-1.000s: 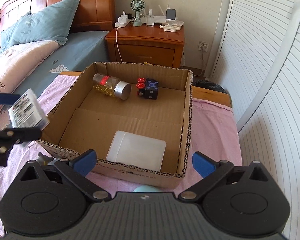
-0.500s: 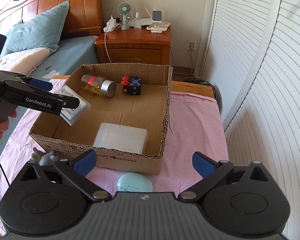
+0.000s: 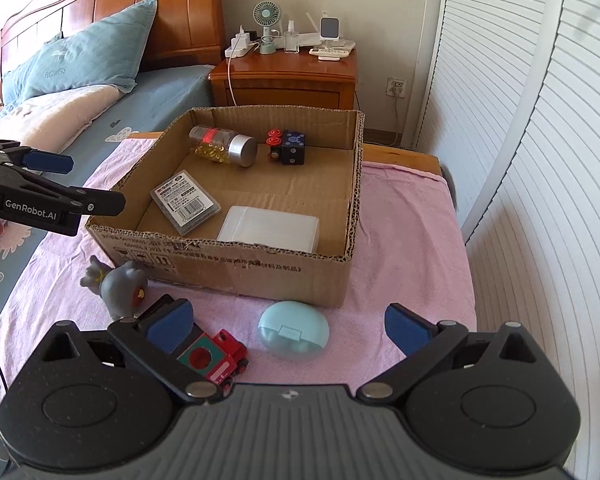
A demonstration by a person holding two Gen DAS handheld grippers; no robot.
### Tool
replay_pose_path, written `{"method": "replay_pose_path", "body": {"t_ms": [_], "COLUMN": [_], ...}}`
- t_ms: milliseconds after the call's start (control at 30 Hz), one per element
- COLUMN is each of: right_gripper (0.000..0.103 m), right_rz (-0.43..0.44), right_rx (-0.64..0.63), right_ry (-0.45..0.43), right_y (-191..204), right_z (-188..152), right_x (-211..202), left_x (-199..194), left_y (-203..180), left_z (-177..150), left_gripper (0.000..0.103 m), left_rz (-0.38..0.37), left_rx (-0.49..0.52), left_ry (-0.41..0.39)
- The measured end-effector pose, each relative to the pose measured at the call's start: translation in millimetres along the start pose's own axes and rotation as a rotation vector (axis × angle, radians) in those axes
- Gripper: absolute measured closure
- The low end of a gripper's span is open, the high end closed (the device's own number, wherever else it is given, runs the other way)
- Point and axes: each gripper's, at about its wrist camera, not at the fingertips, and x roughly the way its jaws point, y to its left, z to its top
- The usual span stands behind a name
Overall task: Organize rigid objects
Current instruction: 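Move the right tool down toward the clear plastic cup on the sheet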
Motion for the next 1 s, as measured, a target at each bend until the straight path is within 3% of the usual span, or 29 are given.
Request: {"method": "replay_pose_path", "body": {"t_ms": [267, 500, 667, 833, 1000], "right_gripper": [0.000, 0.000, 0.000, 0.000, 0.000], "right_rz": [0.064, 0.222, 0.299, 0.345, 0.330], "right_rx": [-0.001, -0.013, -0.049, -0.084, -0.147], "right_ry": [0.021, 0.052, 0.056, 0.076, 0.124], "right_y": [8, 24, 36, 45, 55], "right_z": [-40, -66, -71, -70, -79], "right_x": [0, 10, 14, 21, 21], "left_x": [-27, -37, -46, -48, -50], "left_y": [-11, -27, -34, -30, -22], "left_z": [-44, -84, -106, -117, -124], "left_gripper": [0.003, 0.003, 0.003, 0.003, 0.003], "left_rz": [0.021, 0.123, 0.131, 0.142, 0.140], "left_rx": [-0.065, -0.095, -0.100, -0.129, -0.169], "left_ry": [-0.015, -0.008, -0.011, 0.008, 0.014]}}
